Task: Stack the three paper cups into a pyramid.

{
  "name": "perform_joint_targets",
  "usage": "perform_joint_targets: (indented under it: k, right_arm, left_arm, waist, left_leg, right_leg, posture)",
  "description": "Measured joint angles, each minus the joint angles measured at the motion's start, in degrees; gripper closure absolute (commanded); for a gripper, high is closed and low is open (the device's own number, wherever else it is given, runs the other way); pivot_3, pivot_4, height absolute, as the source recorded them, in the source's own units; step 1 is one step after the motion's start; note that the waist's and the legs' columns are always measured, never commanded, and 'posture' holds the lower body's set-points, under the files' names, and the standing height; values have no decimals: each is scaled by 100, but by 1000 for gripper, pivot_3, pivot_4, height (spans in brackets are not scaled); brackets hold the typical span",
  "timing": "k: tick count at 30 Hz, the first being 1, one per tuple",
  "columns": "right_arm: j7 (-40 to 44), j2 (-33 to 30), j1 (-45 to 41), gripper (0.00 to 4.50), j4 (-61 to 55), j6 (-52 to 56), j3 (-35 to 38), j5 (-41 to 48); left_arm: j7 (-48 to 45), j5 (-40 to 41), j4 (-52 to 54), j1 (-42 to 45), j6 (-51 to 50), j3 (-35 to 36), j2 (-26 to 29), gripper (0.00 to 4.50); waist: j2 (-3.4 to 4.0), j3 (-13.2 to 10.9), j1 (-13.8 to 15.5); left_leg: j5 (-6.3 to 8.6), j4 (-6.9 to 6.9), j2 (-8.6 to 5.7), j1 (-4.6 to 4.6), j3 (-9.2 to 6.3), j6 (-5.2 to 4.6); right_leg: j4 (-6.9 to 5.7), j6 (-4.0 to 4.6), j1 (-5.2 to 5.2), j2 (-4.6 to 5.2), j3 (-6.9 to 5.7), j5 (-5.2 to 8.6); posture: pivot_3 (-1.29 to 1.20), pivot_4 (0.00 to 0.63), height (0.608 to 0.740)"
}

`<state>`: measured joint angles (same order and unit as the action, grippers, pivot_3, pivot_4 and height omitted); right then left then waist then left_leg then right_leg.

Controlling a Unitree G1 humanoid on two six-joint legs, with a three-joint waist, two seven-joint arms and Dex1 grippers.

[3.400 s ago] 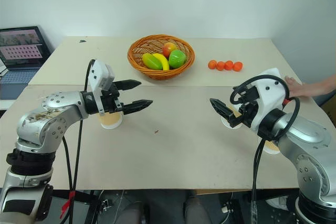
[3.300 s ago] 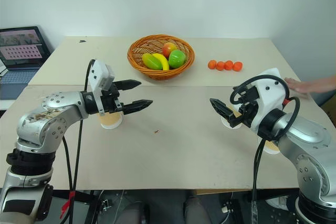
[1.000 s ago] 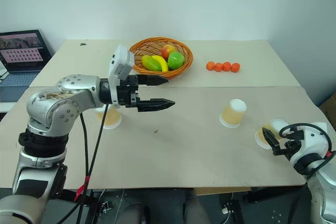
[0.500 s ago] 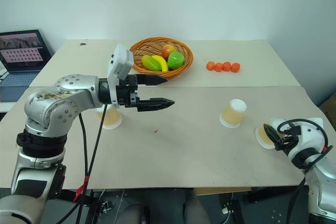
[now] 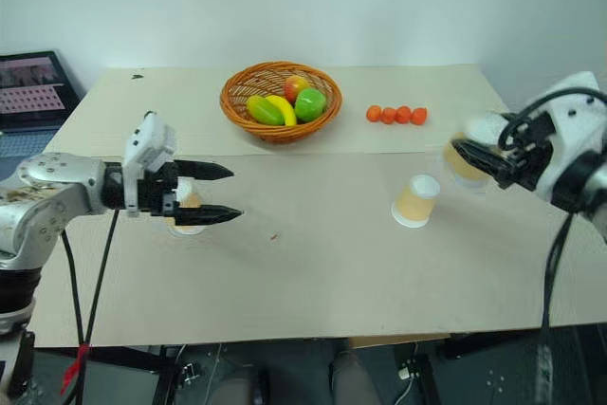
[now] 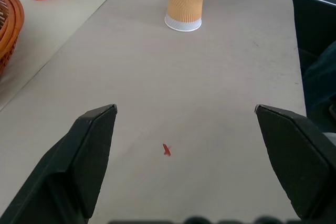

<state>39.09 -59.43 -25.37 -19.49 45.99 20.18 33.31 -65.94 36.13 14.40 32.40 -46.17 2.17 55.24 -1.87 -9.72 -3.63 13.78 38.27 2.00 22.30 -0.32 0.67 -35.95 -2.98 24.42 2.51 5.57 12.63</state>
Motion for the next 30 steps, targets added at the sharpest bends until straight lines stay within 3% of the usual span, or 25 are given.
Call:
perform_joint_targets:
  k: [4,9,13,23,30]
  right_arm:
    - [107,157,-1129,1752,-31,487,-827,305]
    - [-44,1084,-2066,1752,-305,1082,-1756,629]
    - [-97,1523,-2106,1752,-357,1222,-2239,599]
    - [-446,2988,-1533,1752,202,650,-3966,-541]
    - [-412,3544,-1670,1752,837,232,-4018,-1027]
  left_arm:
    - [-83,2,53,-124,45,212,198,0]
    - [138,131,389,-229,42,344,74,0]
    - [277,133,376,-260,41,361,70,0]
    - [456,223,368,-226,42,366,30,0]
    - [605,250,477,-211,40,367,-84,0]
  waist:
    - [1,-13,54]
    - [-1,-14,106]
    - [-1,-14,155]
    - [-2,-13,113]
    - [-2,-13,111]
  left_leg:
    - [2,-1,0,16,3,-3]
    - [3,-2,2,66,2,-5]
    - [2,5,0,100,-4,-5]
    - [2,12,1,94,-6,-4]
    - [2,14,2,91,-9,-4]
  right_leg:
    - [4,0,16,4,-2,0]
    - [-10,38,74,1,-1,-23]
    - [-11,43,99,3,-7,-28]
    - [-25,45,100,-2,-9,-30]
    - [-26,46,96,-3,-12,-32]
  posture:
    - [0,150,734]
    - [0,150,734]
    - [0,150,734]
    - [0,150,734]
    - [0,150,734]
